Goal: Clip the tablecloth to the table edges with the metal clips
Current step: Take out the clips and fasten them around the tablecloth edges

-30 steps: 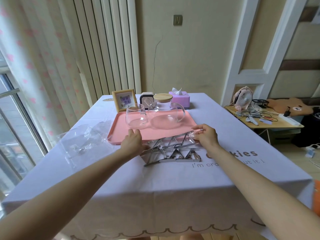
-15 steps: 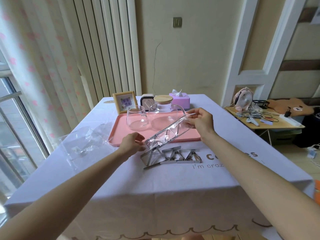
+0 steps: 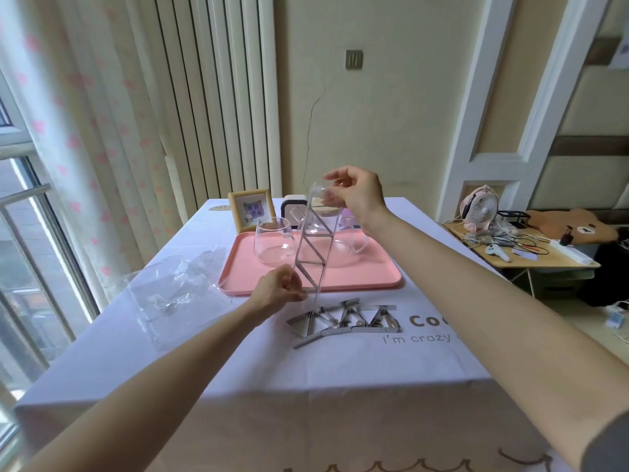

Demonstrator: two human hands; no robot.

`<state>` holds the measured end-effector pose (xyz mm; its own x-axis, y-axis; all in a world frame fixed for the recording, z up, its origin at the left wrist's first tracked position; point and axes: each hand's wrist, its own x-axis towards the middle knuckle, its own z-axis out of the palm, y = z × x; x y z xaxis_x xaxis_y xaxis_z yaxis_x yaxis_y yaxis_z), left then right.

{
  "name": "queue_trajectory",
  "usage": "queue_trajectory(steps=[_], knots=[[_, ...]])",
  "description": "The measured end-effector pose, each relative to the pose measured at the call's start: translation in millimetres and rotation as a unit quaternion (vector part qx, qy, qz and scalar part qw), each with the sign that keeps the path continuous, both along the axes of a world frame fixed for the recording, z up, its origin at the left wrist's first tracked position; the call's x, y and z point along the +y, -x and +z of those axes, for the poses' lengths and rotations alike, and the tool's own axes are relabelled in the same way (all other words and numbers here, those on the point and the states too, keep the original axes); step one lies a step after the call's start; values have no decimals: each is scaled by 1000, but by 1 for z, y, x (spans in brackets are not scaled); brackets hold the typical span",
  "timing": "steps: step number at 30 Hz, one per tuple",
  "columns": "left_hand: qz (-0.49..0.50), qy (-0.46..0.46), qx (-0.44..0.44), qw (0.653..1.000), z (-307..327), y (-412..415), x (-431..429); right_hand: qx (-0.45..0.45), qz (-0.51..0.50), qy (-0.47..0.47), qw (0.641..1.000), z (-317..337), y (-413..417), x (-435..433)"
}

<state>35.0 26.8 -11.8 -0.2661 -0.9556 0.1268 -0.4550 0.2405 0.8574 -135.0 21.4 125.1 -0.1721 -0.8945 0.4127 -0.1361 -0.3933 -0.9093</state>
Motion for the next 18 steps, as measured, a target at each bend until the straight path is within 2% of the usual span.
queue_trajectory(steps=[3,6,10,18], knots=[[18,20,3,1000,-8,2,2,20,-22,-50,998,-10,-6,-4],[46,4,24,999,-13,2,4,26,-2,-89,996,-24,-6,-4],[32,-1,20,999,-14,-1,2,53,5,-66,996,-29,-6,3],[17,-20,43,999,-14,-4,2,8,44,-58,997,2,-12,6]])
